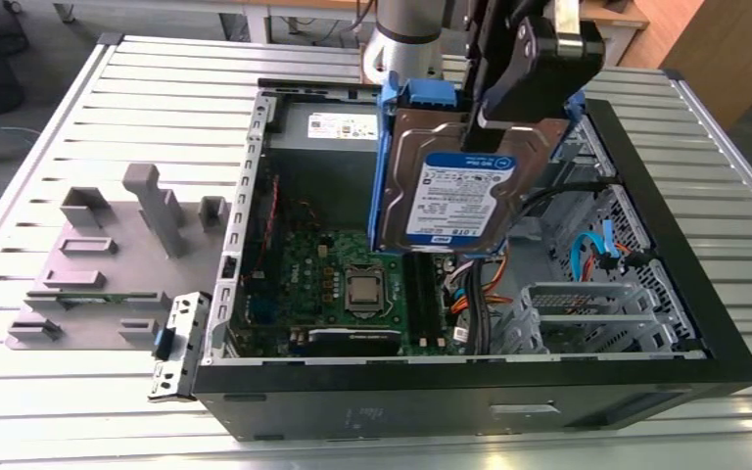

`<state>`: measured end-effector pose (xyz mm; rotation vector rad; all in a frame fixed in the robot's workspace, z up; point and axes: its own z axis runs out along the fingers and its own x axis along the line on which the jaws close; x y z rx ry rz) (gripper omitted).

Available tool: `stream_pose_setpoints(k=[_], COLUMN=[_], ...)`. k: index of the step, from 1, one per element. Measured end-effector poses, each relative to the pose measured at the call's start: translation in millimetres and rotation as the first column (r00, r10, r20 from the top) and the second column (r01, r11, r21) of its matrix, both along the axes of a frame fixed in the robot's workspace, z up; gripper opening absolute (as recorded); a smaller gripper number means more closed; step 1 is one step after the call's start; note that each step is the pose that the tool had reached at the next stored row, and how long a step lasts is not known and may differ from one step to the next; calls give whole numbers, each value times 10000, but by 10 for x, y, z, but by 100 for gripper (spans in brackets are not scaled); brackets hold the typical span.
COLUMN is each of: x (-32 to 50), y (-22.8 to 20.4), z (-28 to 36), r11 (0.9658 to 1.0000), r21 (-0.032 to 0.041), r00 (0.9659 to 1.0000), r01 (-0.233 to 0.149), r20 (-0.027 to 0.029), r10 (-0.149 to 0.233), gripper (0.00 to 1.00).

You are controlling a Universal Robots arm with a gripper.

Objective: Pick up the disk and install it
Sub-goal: 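Pick up the disk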

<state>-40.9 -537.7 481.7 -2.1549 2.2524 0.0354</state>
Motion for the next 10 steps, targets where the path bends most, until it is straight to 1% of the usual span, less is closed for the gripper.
stream_pose_setpoints(k=[10], x=[0], y=[-173], z=[-7], r11=[10000], r21=[1], r00=[10000], r01=[0], r20=[0], r10=[0], gripper=[35])
